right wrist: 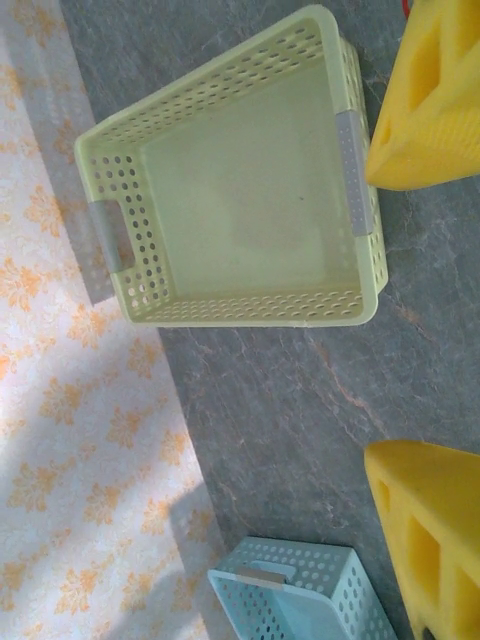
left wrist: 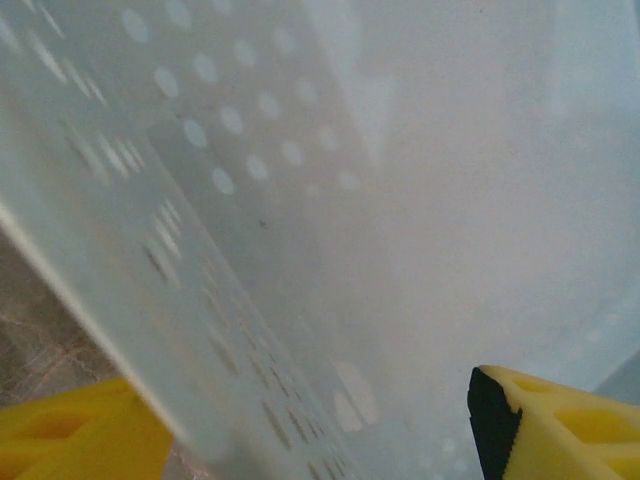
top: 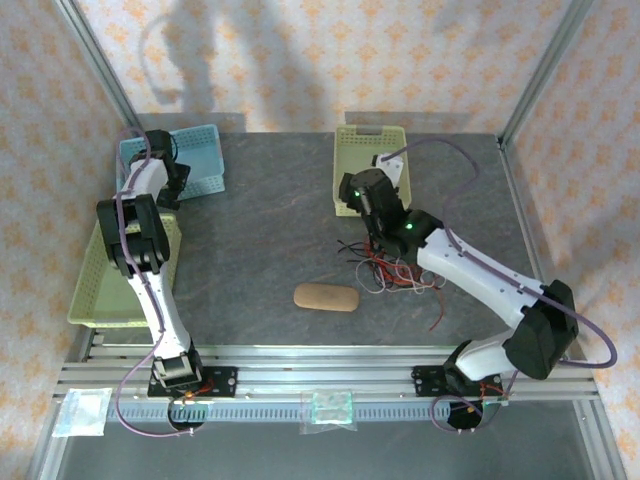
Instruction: Untangle the cables
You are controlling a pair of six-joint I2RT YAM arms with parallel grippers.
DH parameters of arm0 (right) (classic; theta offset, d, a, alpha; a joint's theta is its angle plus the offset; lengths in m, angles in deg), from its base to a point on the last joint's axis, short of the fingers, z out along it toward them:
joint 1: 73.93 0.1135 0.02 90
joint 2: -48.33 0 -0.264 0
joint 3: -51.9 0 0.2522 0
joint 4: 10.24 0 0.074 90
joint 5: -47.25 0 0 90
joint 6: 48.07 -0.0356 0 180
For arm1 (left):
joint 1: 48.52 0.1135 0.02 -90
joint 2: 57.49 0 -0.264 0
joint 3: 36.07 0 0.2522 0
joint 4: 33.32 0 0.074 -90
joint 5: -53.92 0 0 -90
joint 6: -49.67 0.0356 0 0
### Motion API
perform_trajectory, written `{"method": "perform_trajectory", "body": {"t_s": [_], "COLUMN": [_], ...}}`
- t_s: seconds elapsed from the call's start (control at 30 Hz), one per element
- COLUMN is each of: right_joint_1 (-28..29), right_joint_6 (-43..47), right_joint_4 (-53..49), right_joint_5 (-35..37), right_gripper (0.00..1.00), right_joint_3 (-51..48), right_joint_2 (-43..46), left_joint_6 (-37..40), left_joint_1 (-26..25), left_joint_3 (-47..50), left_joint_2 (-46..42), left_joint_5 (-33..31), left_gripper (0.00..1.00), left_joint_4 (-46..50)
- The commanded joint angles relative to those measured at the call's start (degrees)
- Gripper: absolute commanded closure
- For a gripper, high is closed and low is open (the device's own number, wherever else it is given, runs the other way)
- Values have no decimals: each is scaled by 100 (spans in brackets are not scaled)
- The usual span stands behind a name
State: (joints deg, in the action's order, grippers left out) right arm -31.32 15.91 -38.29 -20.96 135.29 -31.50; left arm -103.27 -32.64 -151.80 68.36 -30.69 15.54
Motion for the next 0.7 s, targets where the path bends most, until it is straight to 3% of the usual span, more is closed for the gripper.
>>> {"method": "perform_trajectory", "body": {"t_s": [0.0, 0.47, 0.67], "right_joint_1": [2, -45, -38], "right_joint_6": [-136, -198, -246], "right_joint_4": [-215, -308, -308], "right_joint_5": [386, 437, 449], "right_gripper": [33, 33, 33], "right_joint_3": [-41, -107, -172], "right_joint_2": [204, 346, 355], "left_joint_6": [89, 476, 722], "left_joint_1": [-66, -103, -103], "left_joint_3": [-257, -275, -300], "left_joint_2": [115, 230, 213], "left_joint_5": [-21, 6, 6], "left_gripper": [27, 55, 62], "left_joint_4": [291, 473, 576]}}
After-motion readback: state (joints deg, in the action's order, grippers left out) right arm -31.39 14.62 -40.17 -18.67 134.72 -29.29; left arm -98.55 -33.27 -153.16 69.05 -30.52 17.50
